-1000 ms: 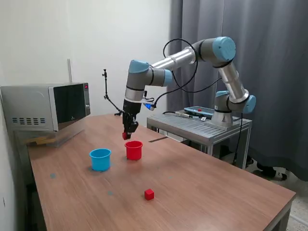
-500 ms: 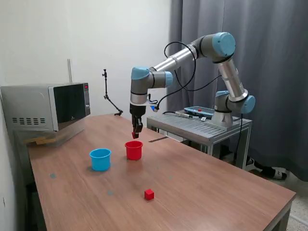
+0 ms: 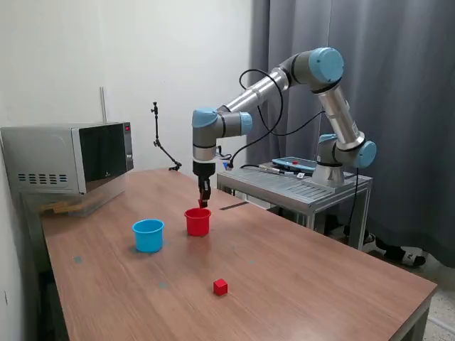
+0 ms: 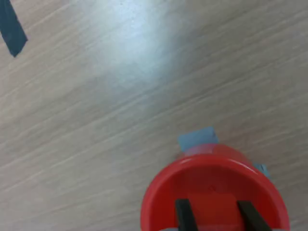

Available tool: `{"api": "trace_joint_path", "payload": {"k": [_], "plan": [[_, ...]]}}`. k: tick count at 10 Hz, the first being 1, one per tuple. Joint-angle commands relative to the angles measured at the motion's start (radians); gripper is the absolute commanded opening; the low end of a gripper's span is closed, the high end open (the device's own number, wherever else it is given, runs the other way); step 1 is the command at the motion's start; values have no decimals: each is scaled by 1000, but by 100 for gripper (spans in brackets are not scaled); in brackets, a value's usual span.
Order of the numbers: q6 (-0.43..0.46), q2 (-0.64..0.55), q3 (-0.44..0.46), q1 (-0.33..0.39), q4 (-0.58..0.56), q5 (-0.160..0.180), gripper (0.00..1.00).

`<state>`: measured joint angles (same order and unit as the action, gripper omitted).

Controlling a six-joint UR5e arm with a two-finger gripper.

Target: Place red objects in the red bin, and blue objects in the blue bin.

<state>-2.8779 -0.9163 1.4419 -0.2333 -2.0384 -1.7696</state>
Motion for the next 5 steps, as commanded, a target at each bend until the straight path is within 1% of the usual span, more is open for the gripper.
{"api": "trace_joint_path", "payload": {"k": [1, 5], "plan": [[3, -1, 17, -3, -3, 1, 0], [3, -4, 22, -1, -3, 1, 0]]}}
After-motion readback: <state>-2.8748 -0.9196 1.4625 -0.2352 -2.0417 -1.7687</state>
